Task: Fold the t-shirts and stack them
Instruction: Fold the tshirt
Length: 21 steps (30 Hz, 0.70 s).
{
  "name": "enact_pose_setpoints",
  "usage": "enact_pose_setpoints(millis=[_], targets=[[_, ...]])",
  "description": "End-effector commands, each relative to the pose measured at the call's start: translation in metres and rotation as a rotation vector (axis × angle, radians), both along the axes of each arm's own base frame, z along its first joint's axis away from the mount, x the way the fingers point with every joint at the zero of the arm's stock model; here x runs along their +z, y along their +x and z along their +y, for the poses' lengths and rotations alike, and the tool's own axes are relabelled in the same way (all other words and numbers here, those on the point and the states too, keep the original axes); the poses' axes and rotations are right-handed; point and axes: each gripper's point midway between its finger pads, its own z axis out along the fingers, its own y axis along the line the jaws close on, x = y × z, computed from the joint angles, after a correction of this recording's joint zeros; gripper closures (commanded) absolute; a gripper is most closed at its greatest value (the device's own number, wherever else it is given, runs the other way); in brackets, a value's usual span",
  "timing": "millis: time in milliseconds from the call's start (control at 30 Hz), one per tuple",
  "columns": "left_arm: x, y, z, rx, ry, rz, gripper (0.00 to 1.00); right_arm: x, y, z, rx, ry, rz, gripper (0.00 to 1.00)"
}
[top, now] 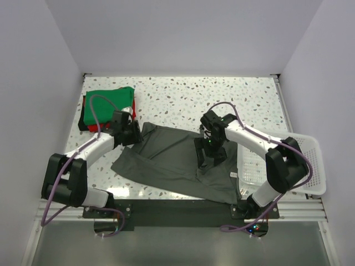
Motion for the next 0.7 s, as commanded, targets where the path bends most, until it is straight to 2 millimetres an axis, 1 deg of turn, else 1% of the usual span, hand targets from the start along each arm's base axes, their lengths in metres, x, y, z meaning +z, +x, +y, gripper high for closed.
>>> enact_pose_setpoints(millis=[0,67,233,300,367,433,500,600,667], targets=[[0.023,0.034,-0.003,-0.098,0.062,-0.132,0.48,-0.008,0.000,0.004,0.055,0.022,0.029,0.25],[0.018,0.036,-0.004,-0.117,0.070,-0.130,0.48,-0.013,0.000,0.002,0.085,0.007,0.044,0.25],[0.000,0.038,-0.004,-0.144,0.092,-0.092,0.46,-0.014,0.001,0.002,0.112,0.004,0.050,0.25],[-0.001,0.037,-0.007,-0.156,0.074,-0.088,0.46,-0.015,-0.002,0.001,0.114,0.002,0.060,0.25],[-0.006,0.033,-0.008,-0.157,0.072,-0.073,0.47,-0.017,-0.004,0.000,0.112,-0.001,0.067,0.25],[-0.006,0.029,-0.007,-0.155,0.064,-0.074,0.50,-0.018,-0.006,-0.001,0.112,-0.002,0.072,0.25],[-0.006,0.026,-0.010,-0.163,0.050,-0.082,0.50,-0.020,-0.008,-0.001,0.105,0.001,0.080,0.25],[-0.016,0.020,-0.007,-0.166,0.061,-0.058,0.51,-0.023,-0.011,-0.003,0.100,-0.002,0.090,0.25],[-0.025,0.015,-0.004,-0.163,0.077,-0.025,0.55,-0.024,-0.013,-0.004,0.099,-0.004,0.095,0.25]])
